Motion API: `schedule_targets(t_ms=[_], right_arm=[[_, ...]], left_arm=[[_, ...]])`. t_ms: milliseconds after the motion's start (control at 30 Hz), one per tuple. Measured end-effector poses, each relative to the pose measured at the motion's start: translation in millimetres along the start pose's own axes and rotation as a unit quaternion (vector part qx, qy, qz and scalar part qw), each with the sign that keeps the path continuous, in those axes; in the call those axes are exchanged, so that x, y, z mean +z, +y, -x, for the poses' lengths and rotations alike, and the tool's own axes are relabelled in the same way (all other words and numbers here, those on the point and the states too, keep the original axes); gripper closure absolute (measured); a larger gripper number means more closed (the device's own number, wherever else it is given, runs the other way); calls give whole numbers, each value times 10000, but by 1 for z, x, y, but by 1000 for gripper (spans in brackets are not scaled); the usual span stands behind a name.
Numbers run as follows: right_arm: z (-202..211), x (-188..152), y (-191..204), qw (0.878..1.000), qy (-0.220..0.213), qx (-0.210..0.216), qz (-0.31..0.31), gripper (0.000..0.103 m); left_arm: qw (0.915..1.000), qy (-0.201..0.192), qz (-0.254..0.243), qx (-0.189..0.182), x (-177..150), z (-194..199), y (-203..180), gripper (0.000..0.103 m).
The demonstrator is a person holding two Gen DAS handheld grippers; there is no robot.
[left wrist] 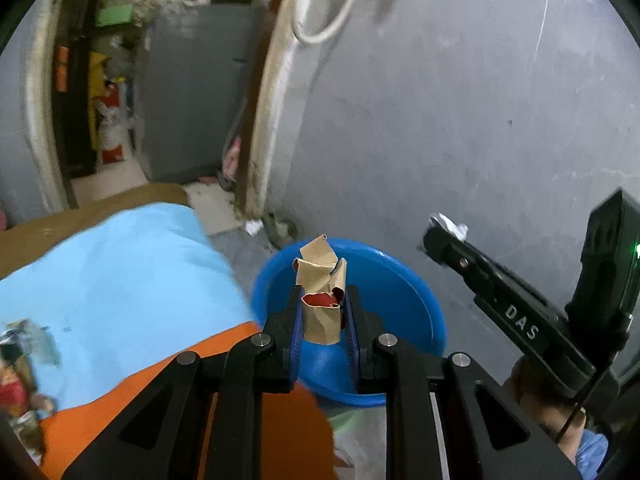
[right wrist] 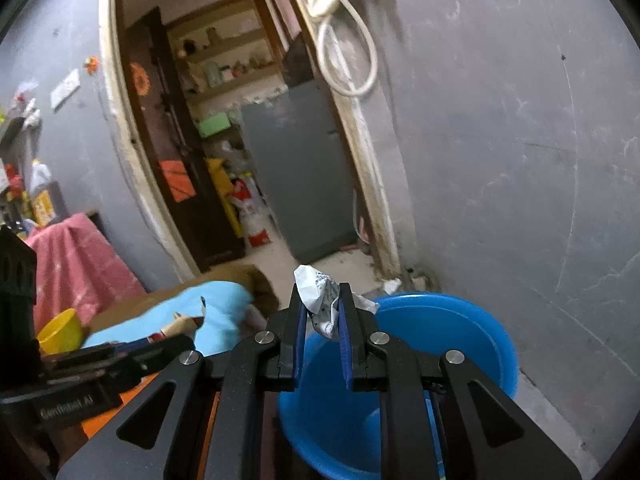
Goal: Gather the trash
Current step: 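Carry both wrappers to the blue basin and open both grippers, then move both tools back over the wrapper pile on the blanket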
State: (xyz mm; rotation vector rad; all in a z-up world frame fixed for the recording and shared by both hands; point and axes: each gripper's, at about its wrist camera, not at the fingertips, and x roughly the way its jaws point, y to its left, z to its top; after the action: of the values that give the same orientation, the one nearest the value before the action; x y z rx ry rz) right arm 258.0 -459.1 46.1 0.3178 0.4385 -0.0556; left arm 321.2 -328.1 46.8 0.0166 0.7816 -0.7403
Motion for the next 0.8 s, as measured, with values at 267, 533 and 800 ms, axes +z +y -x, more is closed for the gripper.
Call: schedule_targets(t_ms=[267, 533, 800], right_arm=[[-18, -1, -35, 9975, 526, -251, -390, 87], [-12, -5, -55, 9954, 589, -332, -673, 76], [2, 5, -41, 9982, 173, -315, -487, 57]], left_arm=[[9980, 572, 252, -32, 1, -56, 3, 79], [9980, 441, 461, -42, -7, -33, 2, 65], [9958, -493, 639, 425, -7, 27, 16, 45]])
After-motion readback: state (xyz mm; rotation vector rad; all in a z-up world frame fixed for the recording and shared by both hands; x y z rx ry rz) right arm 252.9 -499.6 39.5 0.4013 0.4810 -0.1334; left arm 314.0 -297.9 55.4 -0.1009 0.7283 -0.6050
